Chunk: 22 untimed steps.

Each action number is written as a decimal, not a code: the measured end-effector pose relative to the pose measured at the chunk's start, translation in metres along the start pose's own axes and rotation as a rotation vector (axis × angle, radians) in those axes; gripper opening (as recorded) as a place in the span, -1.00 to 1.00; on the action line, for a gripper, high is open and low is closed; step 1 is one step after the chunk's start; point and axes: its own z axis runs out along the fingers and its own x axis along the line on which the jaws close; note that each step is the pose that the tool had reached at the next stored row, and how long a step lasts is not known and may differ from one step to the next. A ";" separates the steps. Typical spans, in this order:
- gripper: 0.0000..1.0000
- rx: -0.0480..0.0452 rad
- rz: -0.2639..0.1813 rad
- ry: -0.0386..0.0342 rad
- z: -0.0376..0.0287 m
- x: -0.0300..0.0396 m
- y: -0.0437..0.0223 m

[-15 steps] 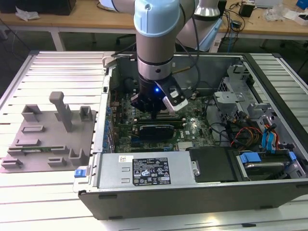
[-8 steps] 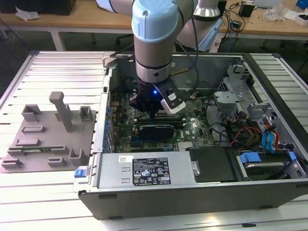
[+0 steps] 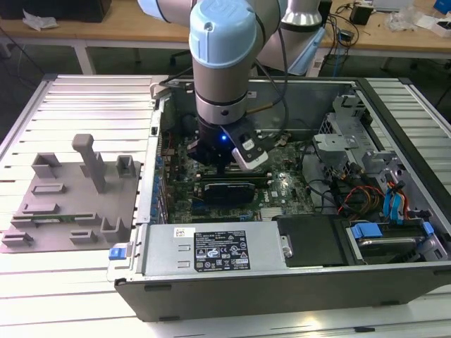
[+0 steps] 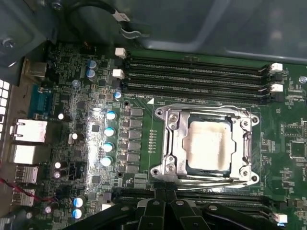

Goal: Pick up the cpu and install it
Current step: 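Install the second cpu locking lever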

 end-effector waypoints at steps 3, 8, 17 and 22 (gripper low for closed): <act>-0.79 -0.0122 0.003 -0.0012 0.0013 0.0023 0.0000; -0.79 -0.0262 0.006 -0.0026 0.0065 0.0041 -0.0003; -0.79 -0.0616 0.013 -0.0062 0.0108 0.0081 0.0000; -0.79 -0.0625 0.016 -0.0063 0.0113 0.0091 0.0006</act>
